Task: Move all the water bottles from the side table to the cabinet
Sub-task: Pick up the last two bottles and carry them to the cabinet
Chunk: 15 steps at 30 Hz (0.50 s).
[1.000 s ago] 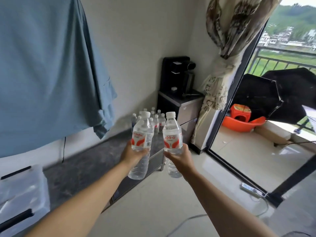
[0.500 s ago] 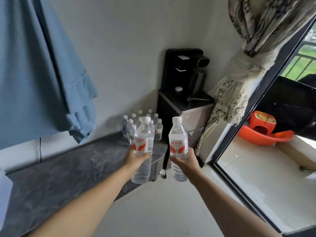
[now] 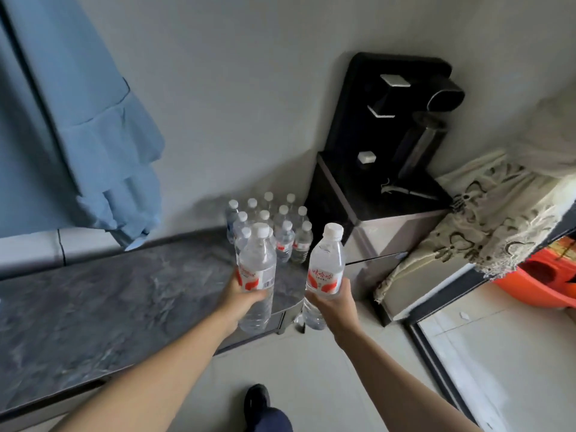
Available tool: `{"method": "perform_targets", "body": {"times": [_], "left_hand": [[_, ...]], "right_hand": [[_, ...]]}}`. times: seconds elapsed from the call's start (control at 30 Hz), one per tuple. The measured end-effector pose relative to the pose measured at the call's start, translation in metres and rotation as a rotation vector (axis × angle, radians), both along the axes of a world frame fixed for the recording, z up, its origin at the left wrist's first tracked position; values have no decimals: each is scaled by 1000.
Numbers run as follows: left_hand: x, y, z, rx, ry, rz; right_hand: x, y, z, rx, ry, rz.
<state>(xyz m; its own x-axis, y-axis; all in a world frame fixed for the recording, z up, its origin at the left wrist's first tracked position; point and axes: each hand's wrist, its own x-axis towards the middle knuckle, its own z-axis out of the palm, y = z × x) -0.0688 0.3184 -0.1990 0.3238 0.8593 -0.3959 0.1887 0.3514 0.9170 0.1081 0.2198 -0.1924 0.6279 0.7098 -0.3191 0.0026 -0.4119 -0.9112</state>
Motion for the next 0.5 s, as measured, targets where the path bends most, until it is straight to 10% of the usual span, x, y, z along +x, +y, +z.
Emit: {"method": "perform_targets", "body": {"times": [0.5], "left_hand": [[99, 118, -155, 88, 159, 51]], "right_hand": [[82, 162, -156, -107, 13, 115]]}}
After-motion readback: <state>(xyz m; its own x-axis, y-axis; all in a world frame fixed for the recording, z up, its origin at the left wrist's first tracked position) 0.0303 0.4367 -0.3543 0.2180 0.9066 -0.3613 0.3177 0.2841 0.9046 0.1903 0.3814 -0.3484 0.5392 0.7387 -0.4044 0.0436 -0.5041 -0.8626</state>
